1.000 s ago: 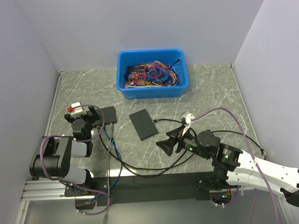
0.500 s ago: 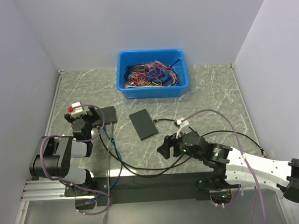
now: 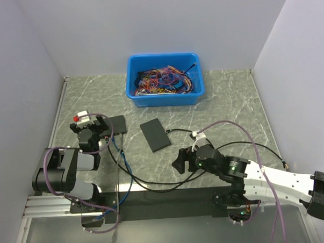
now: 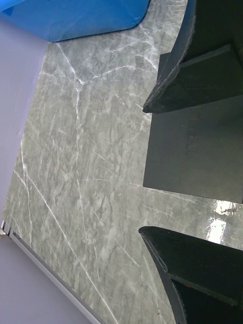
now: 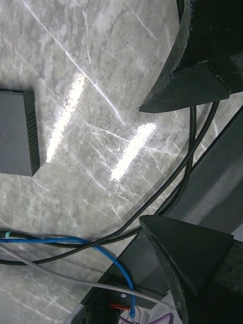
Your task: Insert the plug into the switch port
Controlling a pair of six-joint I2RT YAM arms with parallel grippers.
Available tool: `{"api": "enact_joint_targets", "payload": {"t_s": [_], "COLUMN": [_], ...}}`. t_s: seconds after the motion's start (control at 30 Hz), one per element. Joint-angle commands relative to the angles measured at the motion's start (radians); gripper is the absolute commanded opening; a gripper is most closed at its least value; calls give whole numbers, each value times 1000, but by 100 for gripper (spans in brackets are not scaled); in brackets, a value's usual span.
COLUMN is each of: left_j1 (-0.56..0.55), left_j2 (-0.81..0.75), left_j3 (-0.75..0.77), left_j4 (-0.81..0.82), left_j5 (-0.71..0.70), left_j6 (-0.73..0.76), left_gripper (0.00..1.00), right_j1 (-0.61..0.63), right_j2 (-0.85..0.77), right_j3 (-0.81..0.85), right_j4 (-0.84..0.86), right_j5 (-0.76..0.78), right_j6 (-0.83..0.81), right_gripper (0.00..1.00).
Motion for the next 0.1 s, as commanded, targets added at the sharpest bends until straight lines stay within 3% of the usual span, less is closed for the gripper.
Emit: {"api": "enact_joint_targets", "payload": {"t_s": [0.0, 0.07], "left_j1": [-4, -4], "left_j2": [-7, -7], "left_j3": [23, 23], "left_j4": [38, 36], "left_j5": [14, 14], "left_j6": [14, 14], "left_gripper": [99, 99], "right_j1": [7, 7], "right_j2": [-18, -45], "right_j3": [32, 20], "right_j4": [40, 63], "right_j5": [4, -13], "right_j6": [-25, -43], "right_gripper": [88, 88]}}
